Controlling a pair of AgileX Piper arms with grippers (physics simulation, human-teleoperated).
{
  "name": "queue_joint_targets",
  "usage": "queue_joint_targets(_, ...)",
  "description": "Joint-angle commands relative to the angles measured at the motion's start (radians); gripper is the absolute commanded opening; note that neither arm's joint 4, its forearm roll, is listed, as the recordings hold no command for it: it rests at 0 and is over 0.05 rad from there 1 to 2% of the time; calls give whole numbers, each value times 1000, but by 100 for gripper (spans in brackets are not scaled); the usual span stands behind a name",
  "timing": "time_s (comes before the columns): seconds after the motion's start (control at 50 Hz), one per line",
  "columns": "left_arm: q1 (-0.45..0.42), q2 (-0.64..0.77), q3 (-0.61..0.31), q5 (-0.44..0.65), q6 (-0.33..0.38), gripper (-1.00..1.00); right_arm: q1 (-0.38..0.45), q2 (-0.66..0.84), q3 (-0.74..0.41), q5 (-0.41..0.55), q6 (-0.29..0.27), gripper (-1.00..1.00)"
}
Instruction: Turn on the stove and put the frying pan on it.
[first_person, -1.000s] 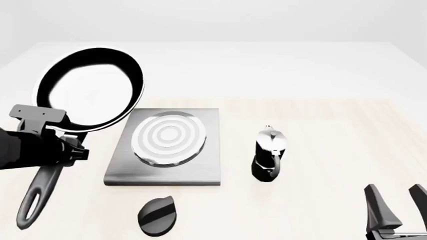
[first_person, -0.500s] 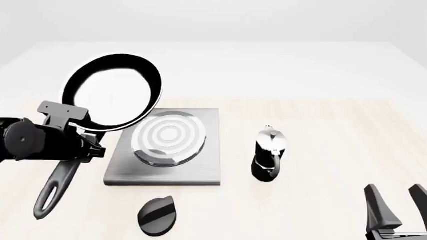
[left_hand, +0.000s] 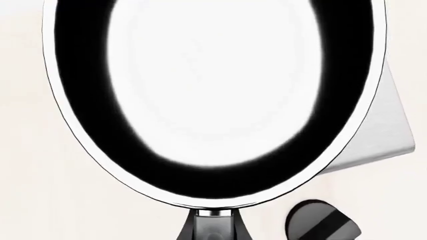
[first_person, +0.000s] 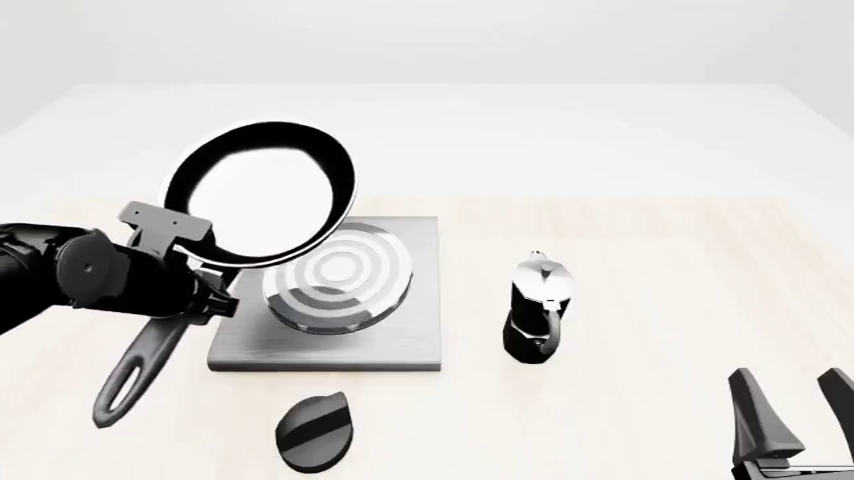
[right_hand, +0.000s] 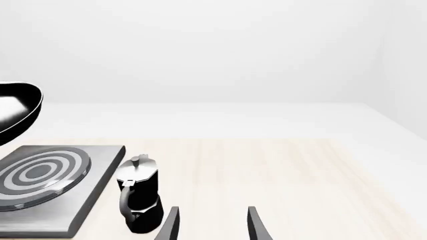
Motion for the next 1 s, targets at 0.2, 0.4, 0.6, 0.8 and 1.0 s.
queue_joint_targets(0.2,-67,20,-13,-17,25,-100,0,0,0,0,0,100)
queue_joint_targets(0.4,-100,9,14,-30,48,-100,0,0,0,0,0,100)
queue_joint_targets(0.6,-132,42,16,-29,40,-100,0,0,0,0,0,100)
queue_joint_targets(0.8,-152,87,6,-37,16,-100,0,0,0,0,0,100)
queue_joint_targets(1.0,-162,124,-12,-46,11,-100,0,0,0,0,0,100)
